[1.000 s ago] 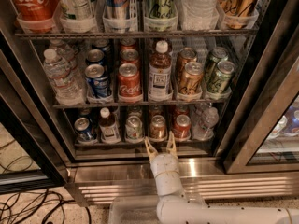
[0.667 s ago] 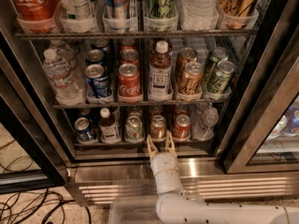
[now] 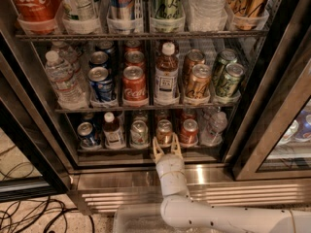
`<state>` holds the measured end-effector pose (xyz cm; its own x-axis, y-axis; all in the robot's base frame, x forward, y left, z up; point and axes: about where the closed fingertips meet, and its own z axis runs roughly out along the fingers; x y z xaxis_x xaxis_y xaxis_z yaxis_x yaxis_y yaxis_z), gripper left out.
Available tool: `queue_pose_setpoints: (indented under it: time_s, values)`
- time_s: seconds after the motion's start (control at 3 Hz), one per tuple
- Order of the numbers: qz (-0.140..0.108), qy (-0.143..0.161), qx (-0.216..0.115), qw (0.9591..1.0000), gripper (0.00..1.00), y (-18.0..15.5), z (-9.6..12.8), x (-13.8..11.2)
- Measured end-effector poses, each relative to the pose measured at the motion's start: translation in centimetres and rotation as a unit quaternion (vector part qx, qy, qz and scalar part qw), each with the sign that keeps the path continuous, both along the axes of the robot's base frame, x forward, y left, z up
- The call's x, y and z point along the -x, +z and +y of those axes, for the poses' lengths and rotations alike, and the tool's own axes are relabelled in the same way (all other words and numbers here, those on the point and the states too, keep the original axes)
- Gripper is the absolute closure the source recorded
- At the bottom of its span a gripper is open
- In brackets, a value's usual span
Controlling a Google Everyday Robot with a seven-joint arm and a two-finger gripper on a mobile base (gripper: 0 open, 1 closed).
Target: Pick orange can from bottom shelf of fridge
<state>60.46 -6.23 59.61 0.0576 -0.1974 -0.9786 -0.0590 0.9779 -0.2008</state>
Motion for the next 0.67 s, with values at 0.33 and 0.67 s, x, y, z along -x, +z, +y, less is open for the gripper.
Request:
queue_pose_setpoints:
  time_s: [0.33,0.67]
  values:
    - [-0.001,-0.004,0.004,1.0000,0.43,0.09,-0.32,-0.60]
    - [-0.001,-0.004,0.004,1.0000,0.43,0.09,-0.32,-0.60]
